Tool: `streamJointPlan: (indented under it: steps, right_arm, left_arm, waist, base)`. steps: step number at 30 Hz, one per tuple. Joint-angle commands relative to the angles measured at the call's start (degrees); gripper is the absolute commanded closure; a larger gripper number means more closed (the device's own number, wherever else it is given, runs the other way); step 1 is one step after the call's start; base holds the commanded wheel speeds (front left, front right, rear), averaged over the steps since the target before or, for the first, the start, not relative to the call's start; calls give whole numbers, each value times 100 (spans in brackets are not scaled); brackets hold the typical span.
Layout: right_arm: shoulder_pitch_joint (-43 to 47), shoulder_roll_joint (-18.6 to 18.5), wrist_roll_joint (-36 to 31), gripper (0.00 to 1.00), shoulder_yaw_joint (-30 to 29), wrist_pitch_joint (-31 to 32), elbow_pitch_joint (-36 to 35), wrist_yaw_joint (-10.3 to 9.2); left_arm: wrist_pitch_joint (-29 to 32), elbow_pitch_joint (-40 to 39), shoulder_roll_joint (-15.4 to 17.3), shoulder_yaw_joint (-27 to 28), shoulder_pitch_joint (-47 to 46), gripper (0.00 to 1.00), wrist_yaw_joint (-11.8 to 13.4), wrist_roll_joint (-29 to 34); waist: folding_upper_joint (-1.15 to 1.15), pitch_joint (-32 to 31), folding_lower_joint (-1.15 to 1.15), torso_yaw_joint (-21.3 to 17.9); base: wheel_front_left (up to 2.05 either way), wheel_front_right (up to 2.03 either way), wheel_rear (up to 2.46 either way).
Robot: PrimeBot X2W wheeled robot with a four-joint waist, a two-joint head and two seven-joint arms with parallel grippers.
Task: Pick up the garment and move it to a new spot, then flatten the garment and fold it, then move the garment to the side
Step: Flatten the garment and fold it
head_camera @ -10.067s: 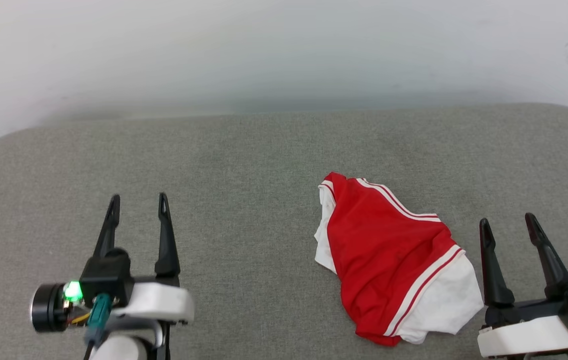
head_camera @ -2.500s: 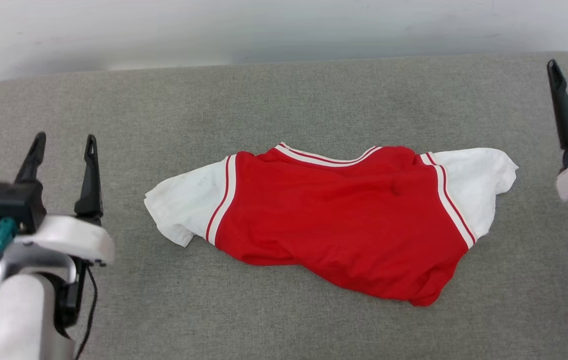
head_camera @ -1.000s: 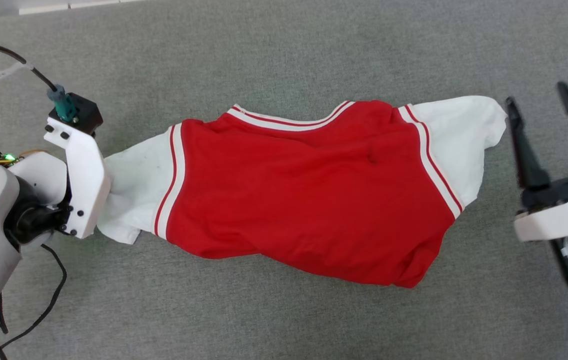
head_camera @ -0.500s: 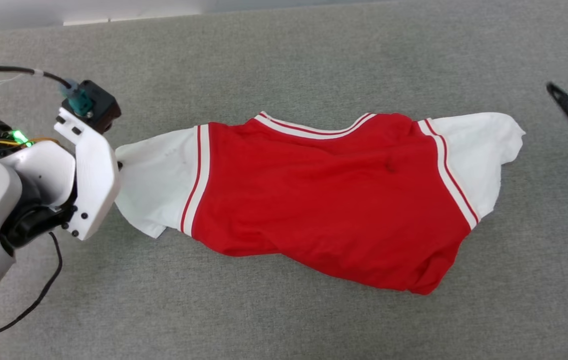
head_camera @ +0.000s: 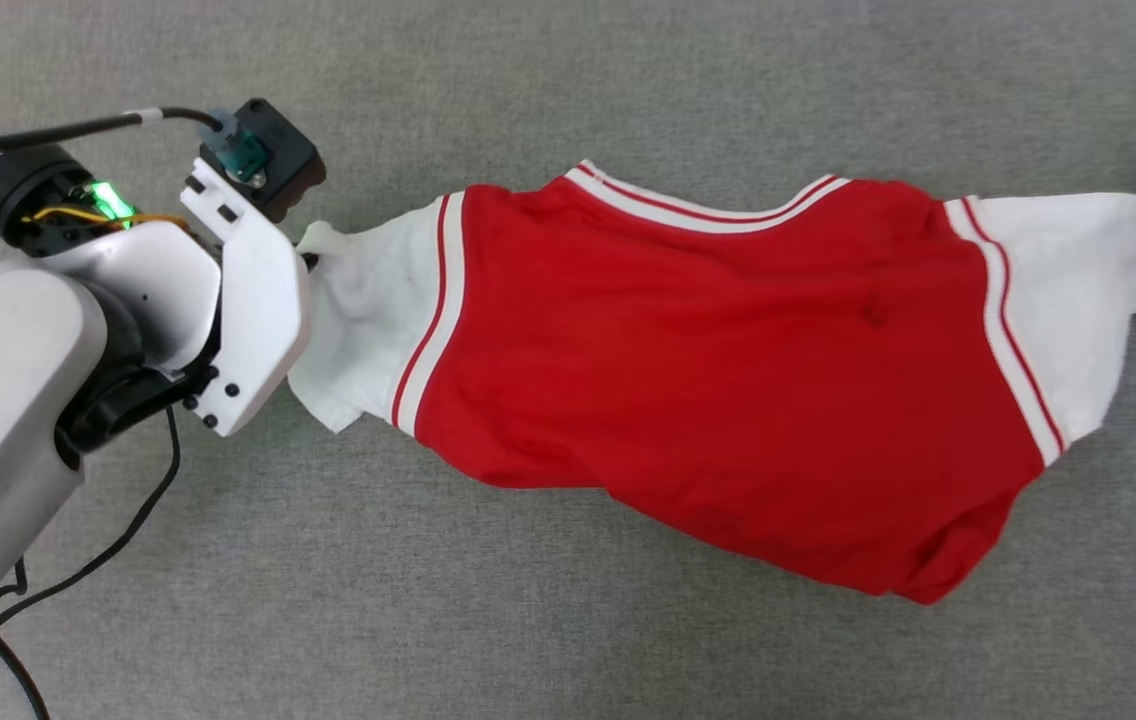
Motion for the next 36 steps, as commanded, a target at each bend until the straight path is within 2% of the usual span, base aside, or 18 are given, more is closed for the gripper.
streamJointPlan:
  steps: [1, 6, 10, 11, 12, 21, 28, 31, 36]
  right_arm:
    - [-33, 95, -59, 0, 68, -59, 158, -4]
    - [336, 395, -15, 0, 419, -338, 598, -3]
    - [553, 407, 60, 0, 767, -516, 688, 0]
    - [518, 407, 87, 64, 779, -676, 657, 7]
    - [459, 412, 125, 100, 748, -832, 648, 6]
    - [188, -74, 371, 100, 839, -2011, 220, -4]
    - [18, -559, 389, 100, 856, -2759, -340, -4]
    - [-144, -628, 355, 100, 785, -2985, -484, -4]
    - [-485, -588, 180, 100, 724, -3191, -564, -4]
  left_arm:
    - [-32, -14, -8, -37, -99, 100, 3, 24]
    - [-129, 13, -48, -95, -214, 100, 3, 47]
    - [-201, 97, -43, -143, -198, 100, 3, -35]
    - [-220, 128, -22, -162, -184, 100, 3, -29]
    - [-248, 150, -7, -182, -171, 100, 3, -22]
    - [-914, 251, 105, -43, -32, 100, 35, 11]
    - [-1466, 2, 238, 228, -88, 100, 210, 108]
    - [-1668, -115, 232, 387, -238, 100, 316, 145]
    - [-1819, -140, 193, 510, -519, 100, 353, 293]
  waist:
    - [0, 166, 0, 117]
    - [0, 264, 0, 151]
    - [0, 224, 0, 117]
    - [0, 185, 0, 97]
    - [0, 134, 0, 77]
    - [0, -737, 0, -128]
    - [0, -1253, 0, -198]
    - [0, -1386, 0, -207]
    - [0, -1461, 0, -201]
  base:
    - [0, 0, 0]
    - [0, 0, 0]
    - [0, 0, 0]
    - [0, 0, 0]
    - [0, 0, 0]
    - [0, 0, 0]
    - [0, 0, 0]
    - [0, 0, 0]
    - [0, 0, 0]
